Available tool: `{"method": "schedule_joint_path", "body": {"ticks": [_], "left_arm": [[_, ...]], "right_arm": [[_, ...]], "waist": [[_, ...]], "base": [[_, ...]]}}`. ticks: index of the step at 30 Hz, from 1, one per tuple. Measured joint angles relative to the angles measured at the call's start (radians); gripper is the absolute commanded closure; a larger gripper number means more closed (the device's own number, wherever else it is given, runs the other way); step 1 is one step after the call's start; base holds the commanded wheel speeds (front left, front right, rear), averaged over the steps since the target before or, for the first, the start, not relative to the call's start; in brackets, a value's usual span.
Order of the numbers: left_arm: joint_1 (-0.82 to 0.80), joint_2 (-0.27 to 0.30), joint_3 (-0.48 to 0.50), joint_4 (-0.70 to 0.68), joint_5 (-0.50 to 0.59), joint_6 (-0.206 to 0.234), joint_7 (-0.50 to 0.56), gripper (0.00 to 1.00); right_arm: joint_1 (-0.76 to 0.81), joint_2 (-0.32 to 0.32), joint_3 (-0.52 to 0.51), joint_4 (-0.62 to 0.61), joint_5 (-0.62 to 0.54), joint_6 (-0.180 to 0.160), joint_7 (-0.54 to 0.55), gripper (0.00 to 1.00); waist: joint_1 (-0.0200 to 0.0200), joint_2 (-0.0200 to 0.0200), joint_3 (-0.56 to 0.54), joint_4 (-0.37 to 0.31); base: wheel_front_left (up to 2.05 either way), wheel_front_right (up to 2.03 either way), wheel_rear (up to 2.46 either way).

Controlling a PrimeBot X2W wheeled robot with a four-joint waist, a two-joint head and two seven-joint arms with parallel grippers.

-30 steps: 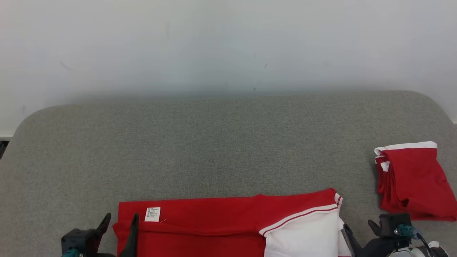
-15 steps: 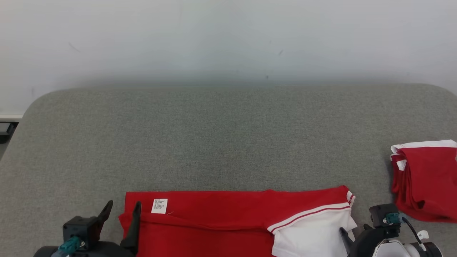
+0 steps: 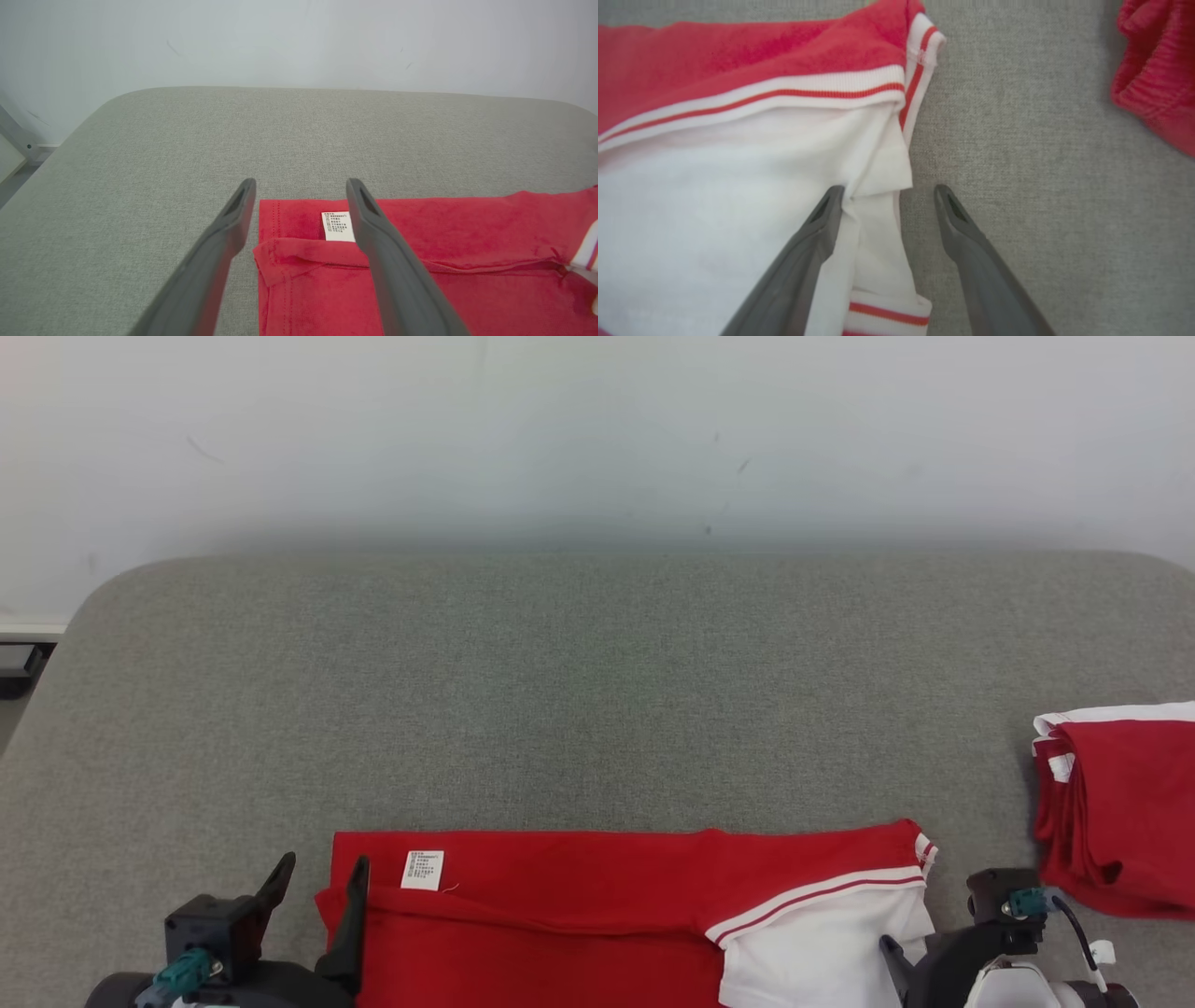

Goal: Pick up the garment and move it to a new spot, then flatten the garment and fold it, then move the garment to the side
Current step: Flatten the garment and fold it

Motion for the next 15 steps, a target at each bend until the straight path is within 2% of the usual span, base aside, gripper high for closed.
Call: {"method": "schedule_joint_path", "body": {"ticks": [11, 12, 14, 15], "left_arm": [[-0.004, -0.004, -0.003, 0.000, 0.000, 0.000, -0.002, 0.00], [-0.004, -0.004, -0.003, 0.000, 0.000, 0.000, -0.002, 0.00], [-0.007, -0.004, -0.003, 0.000, 0.000, 0.000, -0.002, 0.00], [-0.010, -0.004, -0.003, 0.000, 0.000, 0.000, -0.002, 0.00]], "right_arm": [[-0.044, 0.021, -0.026, 0.049, 0.049, 0.005, -0.001, 0.01], [-0.047, 0.023, -0.028, 0.052, 0.052, 0.005, -0.001, 0.09], [-0.053, 0.025, -0.030, 0.061, 0.056, 0.008, 0.000, 0.53], [-0.060, 0.027, -0.034, 0.070, 0.062, 0.009, 0.000, 0.70]], "waist": [[-0.0001, 0.0000, 0.006, 0.009], [0.0000, 0.0000, 0.007, 0.010], [0.0000, 0.0000, 0.008, 0.011], [-0.0001, 0.0000, 0.009, 0.012]], "base": [[0.00, 0.00, 0.00], [0.00, 0.00, 0.00], [0.00, 0.00, 0.00], [0.00, 0.00, 0.00]]}}
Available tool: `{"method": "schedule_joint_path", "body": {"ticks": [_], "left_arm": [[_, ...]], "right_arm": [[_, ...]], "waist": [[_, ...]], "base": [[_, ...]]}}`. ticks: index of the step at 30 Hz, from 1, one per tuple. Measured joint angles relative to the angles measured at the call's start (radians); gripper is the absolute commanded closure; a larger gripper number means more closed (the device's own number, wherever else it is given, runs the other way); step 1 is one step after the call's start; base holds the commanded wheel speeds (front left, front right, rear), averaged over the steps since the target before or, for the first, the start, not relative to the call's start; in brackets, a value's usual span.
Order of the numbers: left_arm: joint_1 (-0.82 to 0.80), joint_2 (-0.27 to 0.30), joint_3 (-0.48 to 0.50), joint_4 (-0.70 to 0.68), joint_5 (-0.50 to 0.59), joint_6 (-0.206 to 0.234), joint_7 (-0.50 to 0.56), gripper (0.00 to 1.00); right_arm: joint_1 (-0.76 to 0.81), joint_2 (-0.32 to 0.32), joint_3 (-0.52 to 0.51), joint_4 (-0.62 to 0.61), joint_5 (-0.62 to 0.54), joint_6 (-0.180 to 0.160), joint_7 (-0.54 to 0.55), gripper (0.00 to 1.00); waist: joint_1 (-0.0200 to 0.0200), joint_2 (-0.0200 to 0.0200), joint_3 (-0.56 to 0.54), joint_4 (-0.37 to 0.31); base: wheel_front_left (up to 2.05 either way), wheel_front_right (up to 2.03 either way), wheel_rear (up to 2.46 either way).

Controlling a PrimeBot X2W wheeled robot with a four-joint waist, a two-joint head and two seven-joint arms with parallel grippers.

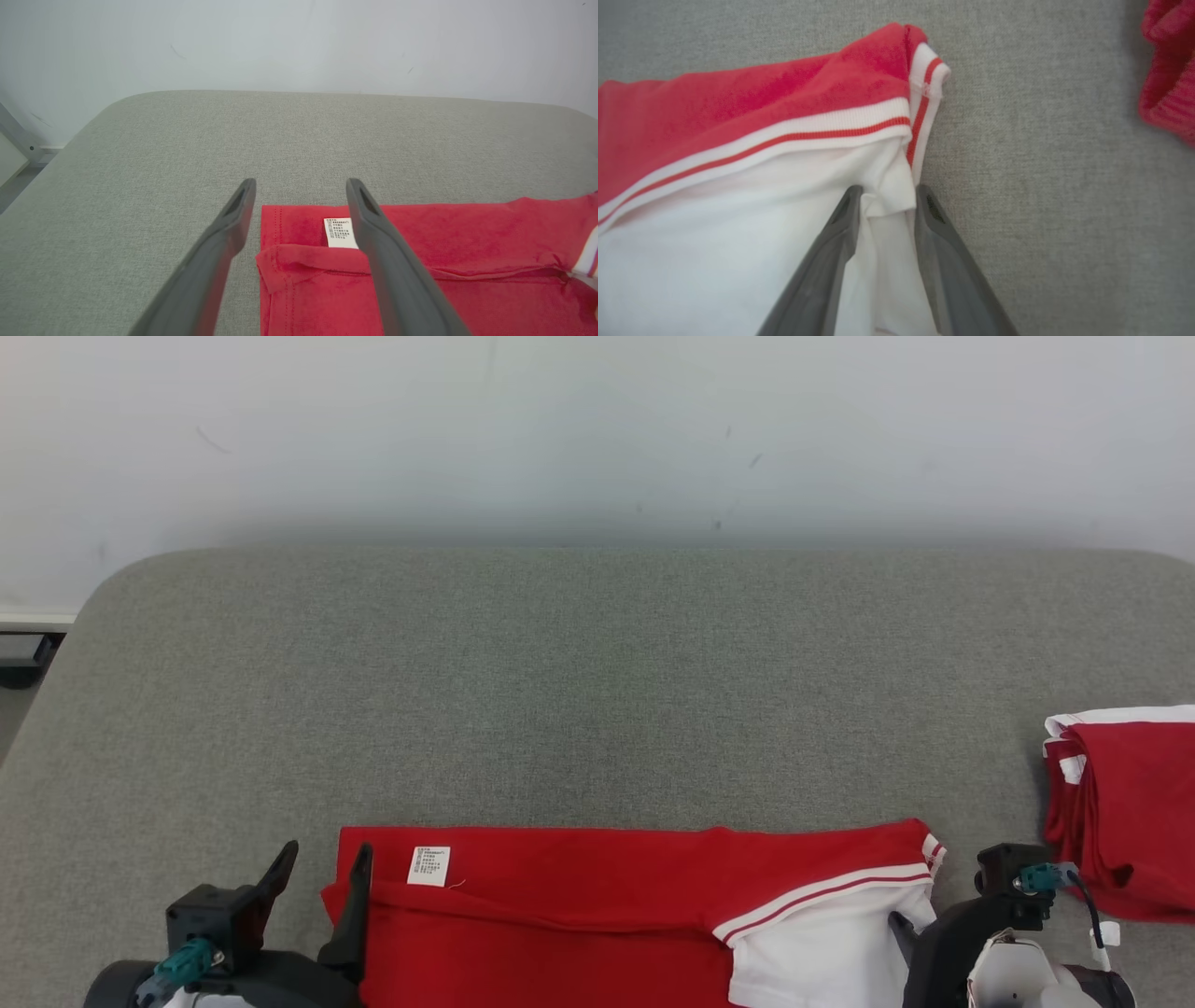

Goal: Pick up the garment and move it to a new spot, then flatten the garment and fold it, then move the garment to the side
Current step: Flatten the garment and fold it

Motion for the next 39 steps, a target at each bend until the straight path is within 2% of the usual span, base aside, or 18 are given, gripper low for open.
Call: {"method": "schedule_joint_path", "body": {"ticks": [1, 2, 13, 29, 39], "left_arm": [[-0.005, 0.000, 0.000, 0.000, 0.000, 0.000, 0.000, 0.00], [-0.010, -0.001, 0.000, 0.000, 0.000, 0.000, 0.000, 0.00], [-0.010, -0.003, -0.001, 0.016, -0.001, -0.001, -0.001, 0.00], [0.034, 0.000, -0.007, 0.013, -0.003, -0.001, -0.010, 0.00], [0.033, 0.001, -0.005, -0.018, 0.001, 0.000, -0.019, 0.00]], "right_arm": [[-0.006, 0.001, -0.002, 0.007, 0.005, 0.001, 0.000, 0.89], [-0.006, 0.003, -0.002, 0.011, 0.006, 0.003, 0.001, 1.00], [-0.021, 0.005, -0.018, 0.029, 0.010, 0.006, 0.001, 1.00], [-0.016, -0.162, -0.168, -0.137, -0.017, -0.015, -0.001, 1.00], [0.045, -0.225, -0.275, -0.256, -0.056, -0.023, 0.033, 1.00]], "waist": [[0.0000, 0.0000, 0.001, 0.001], [0.0000, 0.0000, 0.001, 0.002], [0.0000, 0.0000, -0.015, 0.005], [-0.0001, 0.0000, -0.066, -0.032], [-0.0001, 0.0000, -0.076, -0.040]], "base": [[0.00, 0.00, 0.00], [0.00, 0.00, 0.00], [0.00, 0.00, 0.00], [0.00, 0.00, 0.00], [0.00, 0.00, 0.00]]}}
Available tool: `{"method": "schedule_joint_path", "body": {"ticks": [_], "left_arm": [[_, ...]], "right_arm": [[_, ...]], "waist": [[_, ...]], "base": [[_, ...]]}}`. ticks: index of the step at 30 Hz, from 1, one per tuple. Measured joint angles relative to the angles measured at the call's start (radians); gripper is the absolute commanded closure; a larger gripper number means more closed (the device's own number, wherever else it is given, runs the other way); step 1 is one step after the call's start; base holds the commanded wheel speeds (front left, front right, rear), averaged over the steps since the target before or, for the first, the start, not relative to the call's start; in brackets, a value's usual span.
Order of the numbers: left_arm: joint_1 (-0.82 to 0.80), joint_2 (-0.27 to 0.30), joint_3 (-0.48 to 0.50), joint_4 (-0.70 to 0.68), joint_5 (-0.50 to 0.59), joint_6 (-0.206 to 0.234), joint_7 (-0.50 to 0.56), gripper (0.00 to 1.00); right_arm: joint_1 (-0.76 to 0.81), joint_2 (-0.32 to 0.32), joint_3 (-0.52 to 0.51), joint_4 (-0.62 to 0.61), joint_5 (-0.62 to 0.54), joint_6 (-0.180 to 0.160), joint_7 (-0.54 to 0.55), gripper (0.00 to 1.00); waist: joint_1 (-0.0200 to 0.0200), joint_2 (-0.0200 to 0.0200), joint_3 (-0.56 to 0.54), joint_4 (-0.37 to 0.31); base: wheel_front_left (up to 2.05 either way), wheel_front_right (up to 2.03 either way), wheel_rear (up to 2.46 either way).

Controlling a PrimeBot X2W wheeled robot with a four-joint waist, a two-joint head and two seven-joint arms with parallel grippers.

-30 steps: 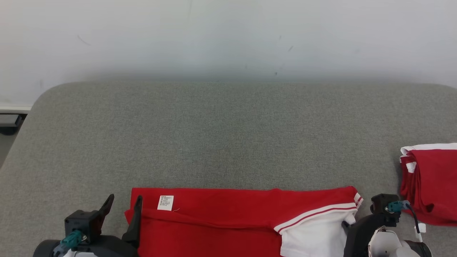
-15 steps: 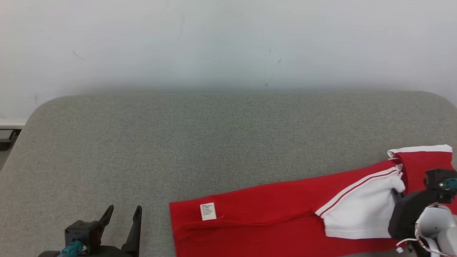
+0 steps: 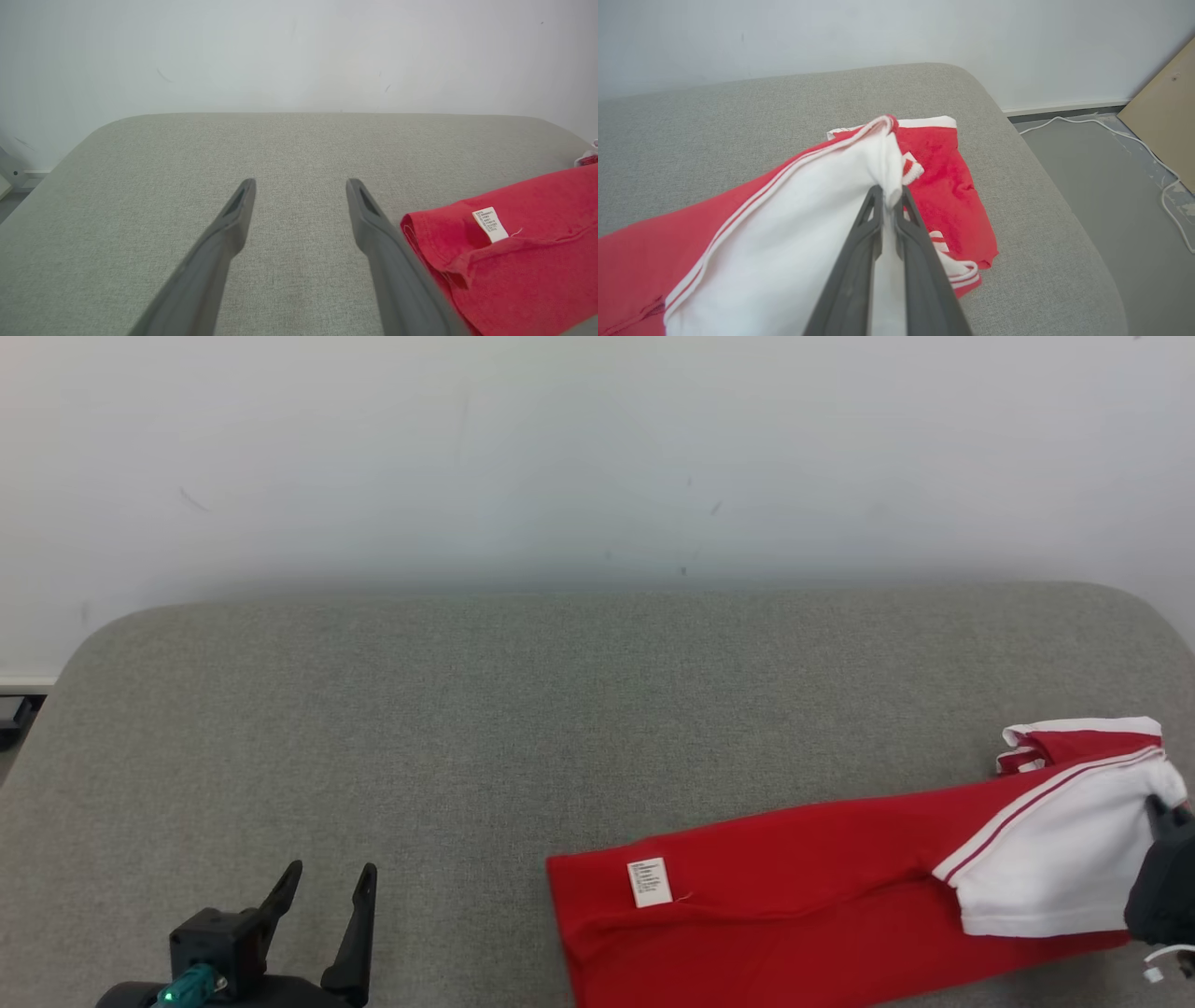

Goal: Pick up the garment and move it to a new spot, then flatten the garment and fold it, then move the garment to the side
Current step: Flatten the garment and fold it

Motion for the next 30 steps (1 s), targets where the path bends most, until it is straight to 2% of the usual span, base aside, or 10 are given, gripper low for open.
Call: {"method": "schedule_joint_path", "body": {"ticks": [4, 7, 13, 20, 25, 30], "left_arm": [[0.000, -0.001, -0.007, -0.005, 0.000, 0.000, 0.000, 0.00], [0.000, -0.004, -0.012, -0.007, 0.000, 0.000, 0.000, 0.00], [0.000, -0.005, -0.013, -0.008, 0.000, 0.000, 0.002, 0.00], [0.000, -0.006, -0.015, -0.009, 0.000, 0.000, 0.010, 0.00], [-0.002, -0.006, -0.014, -0.009, 0.000, 0.000, 0.011, 0.00], [-0.006, -0.008, -0.015, -0.009, 0.000, 0.000, 0.014, 0.00]], "right_arm": [[0.012, 0.000, -0.017, -0.062, -0.020, 0.000, 0.020, 1.00], [0.017, 0.028, -0.003, -0.105, -0.026, 0.000, 0.045, 1.00], [0.020, 0.098, 0.100, -0.216, -0.033, 0.000, 0.100, 1.00], [0.019, 0.147, 0.228, -0.289, -0.068, 0.000, 0.167, 1.00], [0.009, 0.194, 0.324, -0.312, -0.081, 0.002, 0.209, 1.00], [-0.019, 0.267, 0.406, -0.294, -0.085, 0.004, 0.238, 1.00]], "waist": [[0.0000, 0.0000, 0.000, 0.001], [0.0000, 0.0000, 0.001, 0.002], [0.0000, 0.0000, 0.005, 0.005], [0.0001, 0.0000, 0.013, 0.009], [0.0000, 0.0000, 0.020, 0.013], [0.0000, 0.0000, 0.028, 0.016]], "base": [[0.00, 0.00, 0.00], [0.00, 0.00, 0.00], [0.00, 0.00, 0.00], [0.00, 0.00, 0.00], [0.00, 0.00, 0.00], [0.00, 0.00, 0.00]]}}
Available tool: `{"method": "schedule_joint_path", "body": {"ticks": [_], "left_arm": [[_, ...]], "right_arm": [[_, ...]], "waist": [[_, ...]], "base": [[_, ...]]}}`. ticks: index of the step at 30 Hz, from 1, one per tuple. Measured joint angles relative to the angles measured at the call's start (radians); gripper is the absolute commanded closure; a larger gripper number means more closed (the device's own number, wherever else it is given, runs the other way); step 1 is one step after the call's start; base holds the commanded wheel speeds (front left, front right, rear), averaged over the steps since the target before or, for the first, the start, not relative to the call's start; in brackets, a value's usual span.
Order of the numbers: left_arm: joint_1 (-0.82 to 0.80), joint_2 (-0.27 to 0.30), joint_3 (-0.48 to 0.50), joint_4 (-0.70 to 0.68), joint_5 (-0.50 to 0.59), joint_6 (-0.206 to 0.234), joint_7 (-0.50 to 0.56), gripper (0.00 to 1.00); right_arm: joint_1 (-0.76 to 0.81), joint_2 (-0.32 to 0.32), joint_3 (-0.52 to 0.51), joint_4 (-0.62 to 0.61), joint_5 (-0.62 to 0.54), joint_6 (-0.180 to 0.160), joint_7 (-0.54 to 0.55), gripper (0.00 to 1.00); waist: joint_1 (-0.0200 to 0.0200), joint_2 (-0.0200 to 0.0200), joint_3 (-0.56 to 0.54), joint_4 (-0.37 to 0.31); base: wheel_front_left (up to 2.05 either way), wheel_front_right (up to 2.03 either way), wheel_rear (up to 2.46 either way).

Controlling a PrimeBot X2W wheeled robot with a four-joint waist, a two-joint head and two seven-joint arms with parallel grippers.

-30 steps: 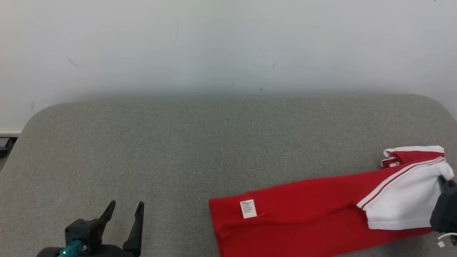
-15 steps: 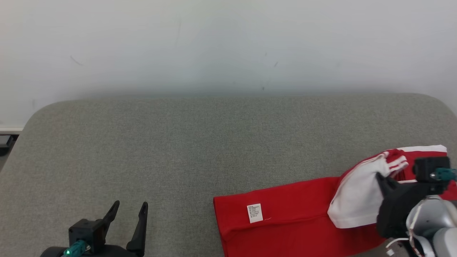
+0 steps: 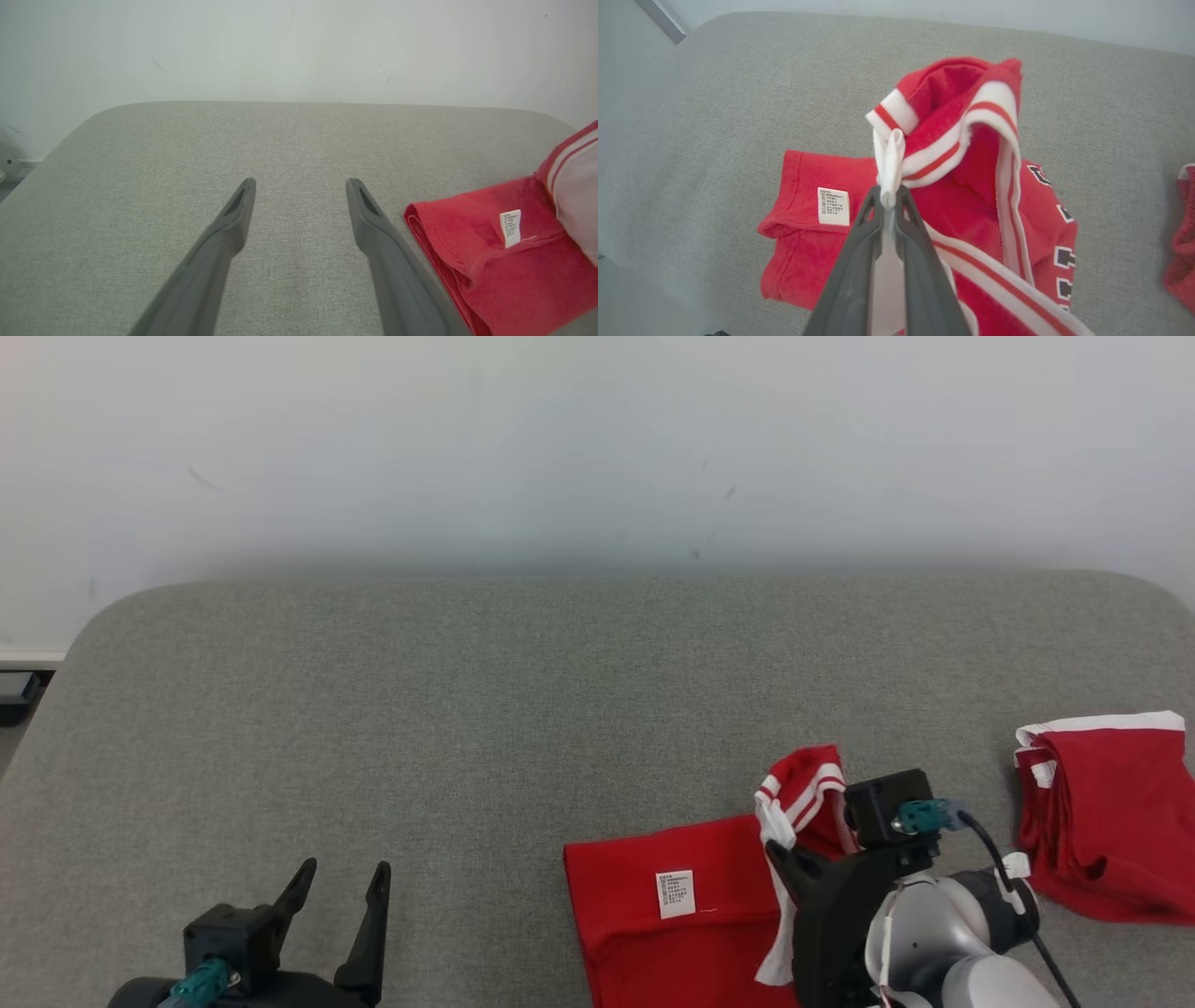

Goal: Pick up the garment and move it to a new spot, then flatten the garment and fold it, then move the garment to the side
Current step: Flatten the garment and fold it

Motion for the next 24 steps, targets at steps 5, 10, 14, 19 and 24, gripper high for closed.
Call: {"method": "schedule_joint_path", "body": {"ticks": [5, 10, 14, 19, 24], "left_arm": [[-0.018, -0.005, -0.008, 0.001, 0.000, -0.001, 0.005, 0.00], [-0.032, -0.006, -0.004, 0.004, 0.000, -0.008, 0.005, 0.00], [-0.033, -0.005, -0.003, 0.007, 0.000, -0.008, 0.005, 0.00], [-0.035, -0.007, -0.005, 0.011, 0.000, -0.008, 0.005, 0.00], [-0.035, -0.008, -0.008, 0.015, 0.000, -0.008, 0.005, 0.00]], "right_arm": [[-0.011, 0.041, 0.032, 0.031, 0.000, -0.001, 0.014, 1.00], [-0.052, 0.067, 0.069, 0.086, -0.001, -0.001, 0.021, 1.00], [-0.076, 0.070, 0.089, 0.124, -0.001, -0.003, 0.025, 1.00], [-0.096, 0.072, 0.119, 0.164, 0.001, -0.003, 0.022, 1.00], [-0.120, 0.073, 0.149, 0.200, 0.011, -0.004, 0.009, 1.00]], "waist": [[0.0000, 0.0000, 0.011, 0.008], [0.0002, 0.0000, 0.021, 0.021], [0.0002, 0.0000, 0.026, 0.027], [0.0002, 0.0000, 0.028, 0.034], [0.0002, 0.0000, 0.027, 0.040]], "base": [[0.00, 0.00, 0.00], [0.00, 0.00, 0.00], [0.00, 0.00, 0.00], [0.00, 0.00, 0.00], [0.00, 0.00, 0.00]]}}
